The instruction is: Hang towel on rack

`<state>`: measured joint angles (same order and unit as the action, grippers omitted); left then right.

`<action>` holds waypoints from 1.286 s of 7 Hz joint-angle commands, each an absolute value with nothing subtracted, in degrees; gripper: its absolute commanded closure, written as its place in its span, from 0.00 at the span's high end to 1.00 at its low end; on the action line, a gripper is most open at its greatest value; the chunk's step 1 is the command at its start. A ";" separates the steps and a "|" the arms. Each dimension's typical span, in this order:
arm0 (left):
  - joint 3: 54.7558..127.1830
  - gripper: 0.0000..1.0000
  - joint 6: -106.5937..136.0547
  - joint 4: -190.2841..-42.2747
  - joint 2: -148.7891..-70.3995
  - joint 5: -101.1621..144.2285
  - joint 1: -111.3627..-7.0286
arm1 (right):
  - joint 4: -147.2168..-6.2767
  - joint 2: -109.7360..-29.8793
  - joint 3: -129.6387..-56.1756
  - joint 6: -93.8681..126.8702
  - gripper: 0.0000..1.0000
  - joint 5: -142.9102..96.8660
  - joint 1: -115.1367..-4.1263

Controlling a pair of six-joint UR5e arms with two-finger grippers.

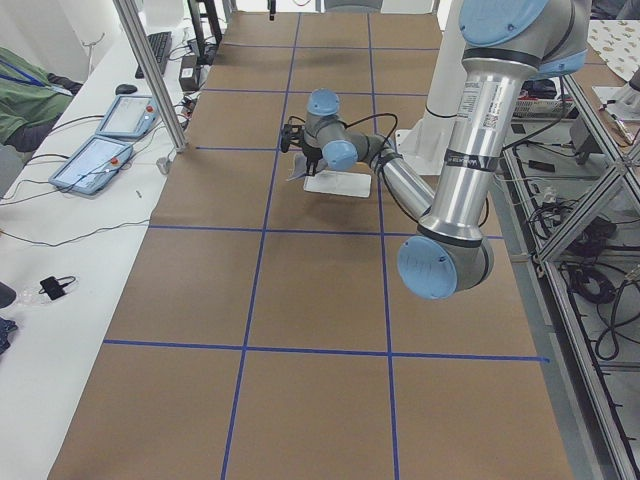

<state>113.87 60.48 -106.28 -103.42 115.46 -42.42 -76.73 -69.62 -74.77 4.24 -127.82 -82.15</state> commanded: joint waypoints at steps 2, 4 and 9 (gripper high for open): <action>112.41 0.99 52.67 -106.26 -103.71 114.96 -42.62 | -76.82 -69.87 -74.71 4.22 1.00 -127.62 -82.18; 111.28 0.99 45.47 -105.56 -103.89 115.57 -45.50 | -76.64 -71.35 -74.62 4.92 1.00 -127.62 -83.23; 104.97 0.99 4.48 -83.98 -104.50 121.97 -69.11 | -75.94 -81.20 -74.97 3.96 1.00 -127.53 -87.71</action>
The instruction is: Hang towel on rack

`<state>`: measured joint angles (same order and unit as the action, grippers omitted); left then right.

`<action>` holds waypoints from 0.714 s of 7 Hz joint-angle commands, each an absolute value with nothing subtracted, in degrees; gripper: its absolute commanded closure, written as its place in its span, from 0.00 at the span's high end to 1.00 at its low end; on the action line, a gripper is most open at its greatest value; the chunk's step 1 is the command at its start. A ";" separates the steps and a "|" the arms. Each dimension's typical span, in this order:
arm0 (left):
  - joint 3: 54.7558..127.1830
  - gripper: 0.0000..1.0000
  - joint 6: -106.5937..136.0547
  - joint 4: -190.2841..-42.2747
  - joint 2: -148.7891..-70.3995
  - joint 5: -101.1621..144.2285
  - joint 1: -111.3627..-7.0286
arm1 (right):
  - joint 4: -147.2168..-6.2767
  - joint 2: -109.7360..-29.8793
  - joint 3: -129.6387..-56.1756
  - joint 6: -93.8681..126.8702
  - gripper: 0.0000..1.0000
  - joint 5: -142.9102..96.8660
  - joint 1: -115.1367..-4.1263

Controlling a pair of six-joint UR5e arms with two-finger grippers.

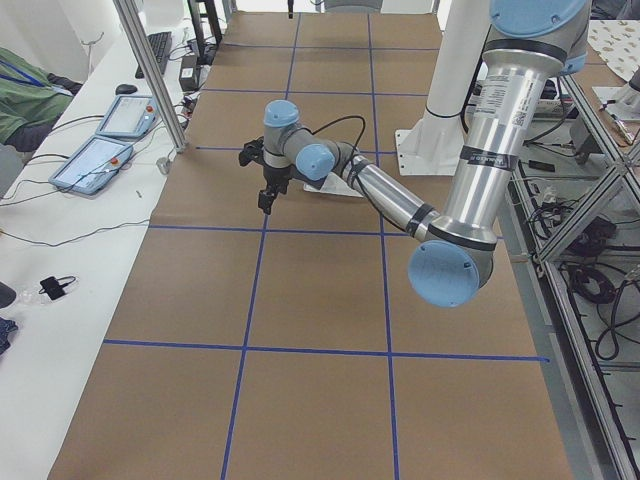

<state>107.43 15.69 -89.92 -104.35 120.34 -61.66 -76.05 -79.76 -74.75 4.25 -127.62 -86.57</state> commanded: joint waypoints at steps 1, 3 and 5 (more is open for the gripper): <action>99.63 0.99 -5.35 -80.28 -104.50 125.21 -74.04 | -76.81 -80.86 -74.97 1.34 1.00 -127.88 -88.50; 92.48 0.99 -16.39 -80.93 -103.89 126.47 -83.28 | -80.91 -80.08 -75.32 1.06 1.00 -128.67 -89.12; 89.49 0.99 -16.35 -77.44 -103.88 126.48 -90.15 | -83.58 -78.66 -75.50 -1.04 1.00 -128.93 -90.08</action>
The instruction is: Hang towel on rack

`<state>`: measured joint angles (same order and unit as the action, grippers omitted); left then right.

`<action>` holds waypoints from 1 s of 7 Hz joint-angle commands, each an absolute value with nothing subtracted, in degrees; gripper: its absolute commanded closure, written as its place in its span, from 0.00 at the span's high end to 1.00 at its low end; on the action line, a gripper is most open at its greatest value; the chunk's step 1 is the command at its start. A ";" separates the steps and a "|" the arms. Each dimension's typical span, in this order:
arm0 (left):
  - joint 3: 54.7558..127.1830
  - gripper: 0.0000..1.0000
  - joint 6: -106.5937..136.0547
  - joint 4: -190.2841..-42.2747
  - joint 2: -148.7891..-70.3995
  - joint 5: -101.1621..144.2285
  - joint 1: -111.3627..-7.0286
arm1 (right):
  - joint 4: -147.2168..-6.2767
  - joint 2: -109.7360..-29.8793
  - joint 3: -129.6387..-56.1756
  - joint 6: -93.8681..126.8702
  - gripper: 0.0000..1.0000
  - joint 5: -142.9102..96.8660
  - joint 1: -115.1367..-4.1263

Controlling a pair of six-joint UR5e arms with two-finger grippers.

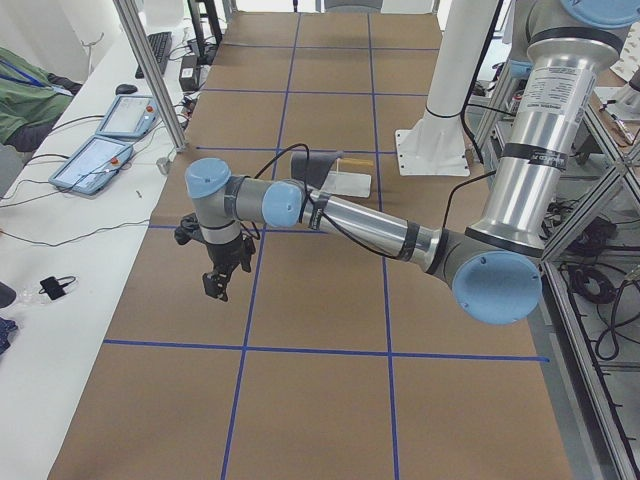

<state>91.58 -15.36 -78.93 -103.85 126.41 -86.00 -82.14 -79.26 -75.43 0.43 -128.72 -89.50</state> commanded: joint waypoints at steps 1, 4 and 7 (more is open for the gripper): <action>88.86 0.99 -16.17 -77.43 -102.23 128.65 -91.48 | -84.54 -78.58 -75.67 -1.92 1.00 -129.02 -90.87; 97.94 0.99 -4.69 -81.37 -93.11 135.09 -92.64 | -85.52 -80.06 -77.42 -3.08 1.00 -129.82 -92.11; 99.85 0.99 -5.18 -82.09 -90.44 135.00 -92.46 | -85.60 -80.16 -78.57 -3.16 1.00 -129.55 -92.11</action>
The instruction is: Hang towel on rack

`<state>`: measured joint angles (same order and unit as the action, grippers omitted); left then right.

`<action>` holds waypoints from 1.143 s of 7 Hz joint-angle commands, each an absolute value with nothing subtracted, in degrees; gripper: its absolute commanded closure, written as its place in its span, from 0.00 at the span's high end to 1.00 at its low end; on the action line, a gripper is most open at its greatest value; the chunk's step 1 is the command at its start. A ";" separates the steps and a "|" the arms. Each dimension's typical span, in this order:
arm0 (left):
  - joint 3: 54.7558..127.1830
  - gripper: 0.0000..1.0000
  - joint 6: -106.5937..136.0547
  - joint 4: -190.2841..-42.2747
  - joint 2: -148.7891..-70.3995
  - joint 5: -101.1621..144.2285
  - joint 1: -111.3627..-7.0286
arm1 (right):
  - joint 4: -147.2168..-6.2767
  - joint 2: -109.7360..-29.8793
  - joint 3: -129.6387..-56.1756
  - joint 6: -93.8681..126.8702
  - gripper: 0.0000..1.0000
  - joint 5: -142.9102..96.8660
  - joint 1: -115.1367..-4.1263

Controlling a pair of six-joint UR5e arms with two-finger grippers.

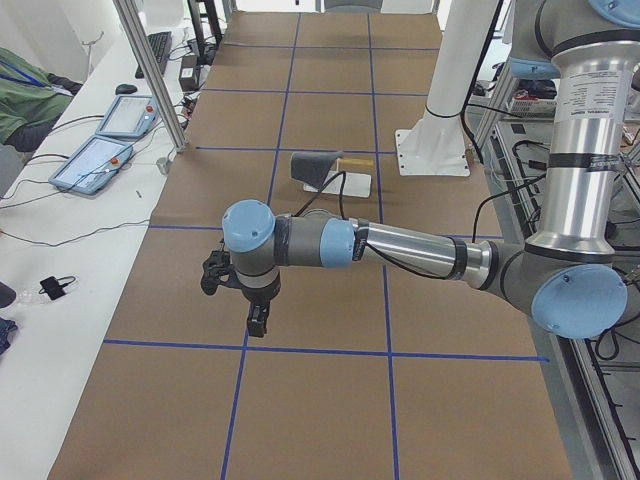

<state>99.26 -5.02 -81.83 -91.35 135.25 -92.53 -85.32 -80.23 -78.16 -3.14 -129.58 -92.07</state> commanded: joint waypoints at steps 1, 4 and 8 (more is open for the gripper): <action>100.19 0.99 -5.36 -82.44 -90.44 135.00 -92.11 | -85.87 -79.90 -78.66 -3.16 1.00 -129.64 -92.11; 100.11 0.99 -5.36 -82.88 -90.00 134.91 -92.11 | -91.27 -79.72 -80.75 -6.21 1.00 -128.77 -90.97; 99.93 0.99 -5.36 -83.94 -89.38 135.09 -92.11 | -92.20 -79.72 -81.39 -11.08 1.00 -127.97 -91.93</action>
